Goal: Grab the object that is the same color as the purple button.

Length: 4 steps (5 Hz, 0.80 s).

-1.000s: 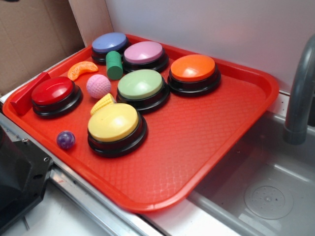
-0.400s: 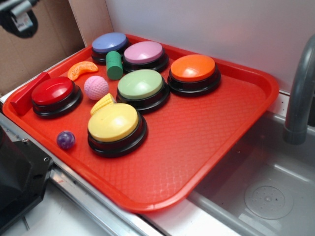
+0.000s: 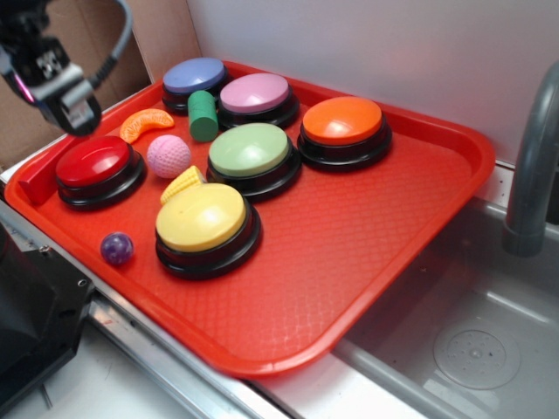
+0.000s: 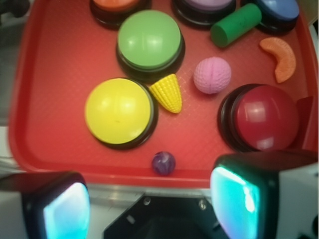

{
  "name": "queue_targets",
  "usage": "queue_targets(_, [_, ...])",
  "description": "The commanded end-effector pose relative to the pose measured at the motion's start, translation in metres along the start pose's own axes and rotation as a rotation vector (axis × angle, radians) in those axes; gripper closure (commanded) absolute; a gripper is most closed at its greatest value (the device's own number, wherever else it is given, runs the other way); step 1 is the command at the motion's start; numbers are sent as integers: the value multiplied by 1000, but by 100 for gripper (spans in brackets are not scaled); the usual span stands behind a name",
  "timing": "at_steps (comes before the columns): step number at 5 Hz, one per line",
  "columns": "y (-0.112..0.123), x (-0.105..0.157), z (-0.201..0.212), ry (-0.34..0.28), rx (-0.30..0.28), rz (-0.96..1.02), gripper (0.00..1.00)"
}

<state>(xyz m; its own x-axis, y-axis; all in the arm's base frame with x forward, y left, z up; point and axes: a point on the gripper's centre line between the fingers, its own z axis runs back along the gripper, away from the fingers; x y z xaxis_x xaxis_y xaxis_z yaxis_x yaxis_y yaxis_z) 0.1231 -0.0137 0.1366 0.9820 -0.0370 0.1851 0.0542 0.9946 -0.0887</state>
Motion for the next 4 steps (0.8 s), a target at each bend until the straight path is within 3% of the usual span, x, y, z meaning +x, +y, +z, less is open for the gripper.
queue_targets(1, [2,-1,-44,40,-18,-9,0])
queue_targets(4, [11,-21,-101,129,-37,-45,0])
